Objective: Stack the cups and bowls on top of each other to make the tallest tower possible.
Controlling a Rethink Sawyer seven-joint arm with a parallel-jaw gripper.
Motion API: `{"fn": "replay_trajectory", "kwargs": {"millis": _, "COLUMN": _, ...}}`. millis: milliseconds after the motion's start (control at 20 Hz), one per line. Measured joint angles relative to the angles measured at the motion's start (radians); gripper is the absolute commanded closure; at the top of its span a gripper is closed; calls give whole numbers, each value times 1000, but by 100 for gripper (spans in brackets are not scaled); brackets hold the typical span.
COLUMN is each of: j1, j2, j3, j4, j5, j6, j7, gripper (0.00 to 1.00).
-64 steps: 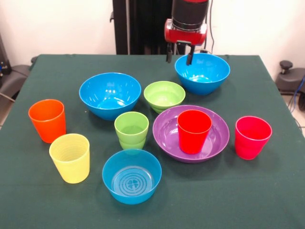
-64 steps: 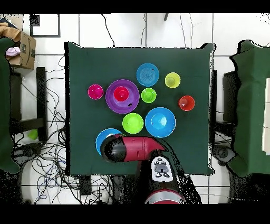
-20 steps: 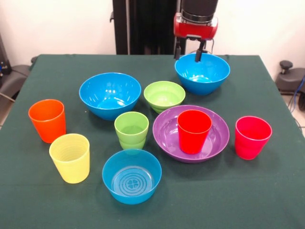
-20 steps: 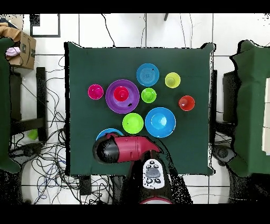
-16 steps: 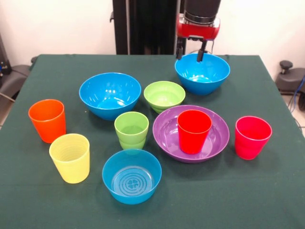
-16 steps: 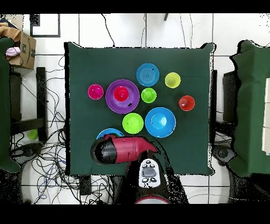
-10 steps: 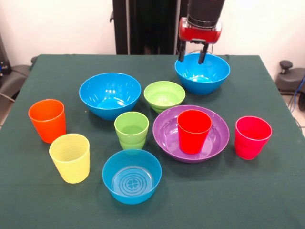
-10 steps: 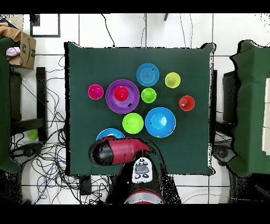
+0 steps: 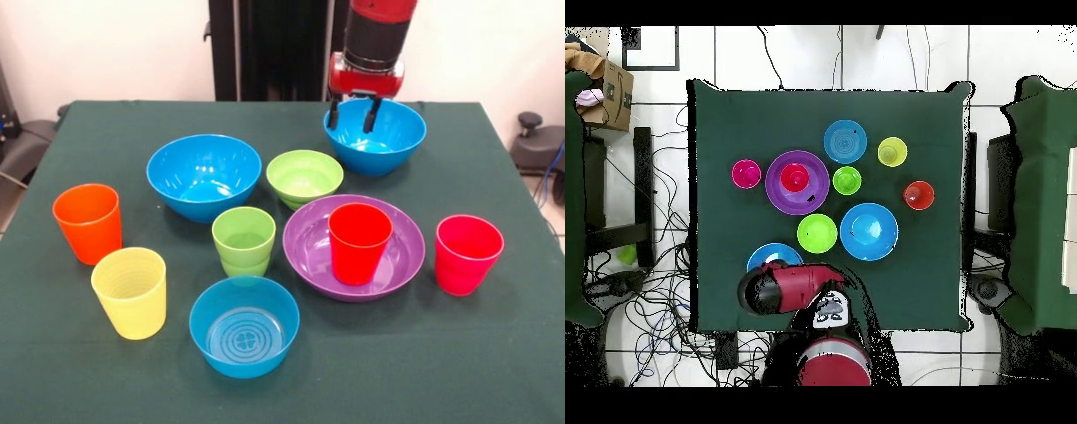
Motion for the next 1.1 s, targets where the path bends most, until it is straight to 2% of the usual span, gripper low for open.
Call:
{"fn": "replay_trajectory", "kwargs": {"millis": 450, "j1": 3, "j2": 50, "j3": -5, "j4": -1, "j5": 4, "j6": -18, "j7": 0, "gripper": 0}}
{"fn": "replay_trajectory", "kwargs": {"millis": 1100, "j1": 17, "j2": 60, "j3": -8, "j4": -1, "j5": 4, "j6": -32, "j7": 0, "gripper": 0}}
